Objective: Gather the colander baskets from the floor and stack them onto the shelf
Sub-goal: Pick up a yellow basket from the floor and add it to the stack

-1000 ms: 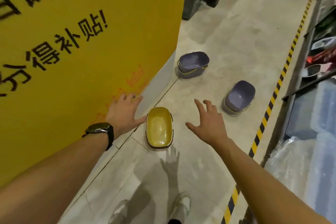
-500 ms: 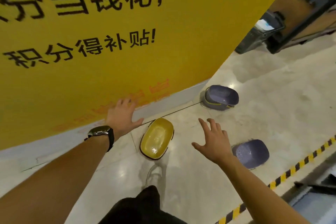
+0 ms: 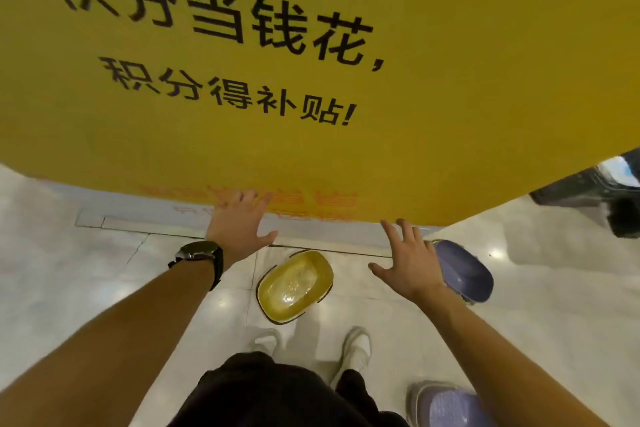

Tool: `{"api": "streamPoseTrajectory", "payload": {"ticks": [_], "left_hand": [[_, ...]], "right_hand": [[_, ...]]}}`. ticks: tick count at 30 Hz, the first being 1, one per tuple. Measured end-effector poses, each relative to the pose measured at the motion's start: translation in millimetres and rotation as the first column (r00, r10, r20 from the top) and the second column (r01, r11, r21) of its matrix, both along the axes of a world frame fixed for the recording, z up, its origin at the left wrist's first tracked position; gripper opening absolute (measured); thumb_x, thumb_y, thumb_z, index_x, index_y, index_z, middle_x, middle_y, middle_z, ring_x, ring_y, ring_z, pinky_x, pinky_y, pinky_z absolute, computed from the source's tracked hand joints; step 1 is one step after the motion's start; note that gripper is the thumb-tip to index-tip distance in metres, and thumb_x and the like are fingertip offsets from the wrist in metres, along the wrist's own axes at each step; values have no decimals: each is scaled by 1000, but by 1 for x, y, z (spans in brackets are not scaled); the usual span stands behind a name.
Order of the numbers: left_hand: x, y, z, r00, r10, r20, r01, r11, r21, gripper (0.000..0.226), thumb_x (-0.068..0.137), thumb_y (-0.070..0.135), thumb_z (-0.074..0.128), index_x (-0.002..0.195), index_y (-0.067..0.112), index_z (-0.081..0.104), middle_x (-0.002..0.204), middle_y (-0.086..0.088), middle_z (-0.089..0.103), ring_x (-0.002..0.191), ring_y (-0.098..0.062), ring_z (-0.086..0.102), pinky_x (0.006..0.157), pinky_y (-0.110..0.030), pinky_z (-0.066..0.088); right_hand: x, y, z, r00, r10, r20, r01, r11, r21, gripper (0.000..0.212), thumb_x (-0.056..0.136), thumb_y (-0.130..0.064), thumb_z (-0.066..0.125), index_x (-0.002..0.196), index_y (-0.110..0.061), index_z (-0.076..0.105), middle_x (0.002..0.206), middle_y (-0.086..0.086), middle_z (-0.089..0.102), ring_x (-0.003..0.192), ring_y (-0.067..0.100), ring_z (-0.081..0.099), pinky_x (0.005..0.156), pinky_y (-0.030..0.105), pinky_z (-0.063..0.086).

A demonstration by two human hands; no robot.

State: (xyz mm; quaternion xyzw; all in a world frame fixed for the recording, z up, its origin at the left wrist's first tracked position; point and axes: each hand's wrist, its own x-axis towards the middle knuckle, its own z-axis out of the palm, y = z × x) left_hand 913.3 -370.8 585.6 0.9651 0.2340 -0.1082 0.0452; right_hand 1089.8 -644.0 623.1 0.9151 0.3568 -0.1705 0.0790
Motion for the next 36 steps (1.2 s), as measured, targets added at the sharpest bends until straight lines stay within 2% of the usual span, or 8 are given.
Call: {"api": "streamPoseTrajectory", "payload": {"ticks": [4,10,16,20,25,30,36], "left_hand": [[-9,-32,3,973,231,-13,-231,973,4,78,89,68,49,153,26,32,145,-6,43,127,-27,44,91,-42,47],[-36,-97,11,826,562,40,-559,827,-59,81,87,65,58,153,23,37,144,-7,44,124,-29,47,87,-43,51],[-62,-145,16,691,718,88,-709,696,-114,79,87,62,60,152,23,39,142,-6,46,120,-28,50,81,-41,53],[-79,-173,9,626,778,51,-765,625,-156,80,87,65,57,154,27,35,145,-1,44,122,-25,48,84,-39,53],[-96,-183,1,658,752,-22,-748,651,-129,84,86,69,56,155,29,31,149,0,42,127,-24,46,90,-39,52],[-89,-180,-6,695,715,-71,-718,688,-107,84,87,70,54,156,29,29,151,-2,40,130,-25,44,97,-39,49],[-66,-194,-66,637,760,-130,-771,620,-147,81,86,72,52,153,29,36,147,1,45,127,-23,46,93,-37,50]], "right_hand": [[36,13,-9,984,172,-43,-169,984,60,90,84,-64,57,155,-27,16,160,7,22,143,30,28,109,46,32],[65,4,-18,921,375,-103,-372,927,55,89,82,-67,53,154,-28,16,158,5,23,141,28,29,108,46,32],[68,12,-29,860,492,-136,-496,868,8,88,83,-67,53,154,-29,17,159,5,23,143,28,29,110,48,33],[56,7,-41,840,522,-147,-526,850,12,87,83,-66,53,154,-28,20,153,4,30,138,28,34,108,46,34],[50,1,-47,852,510,-119,-508,860,45,85,83,-65,54,152,-29,23,149,5,33,135,28,36,105,46,37],[54,-4,-53,838,527,-140,-531,847,11,87,83,-66,52,154,-29,18,156,4,26,141,28,30,107,47,35],[64,9,-116,797,551,-250,-571,821,-12,85,84,-63,52,154,-28,19,157,4,24,142,27,27,110,45,32]]}}
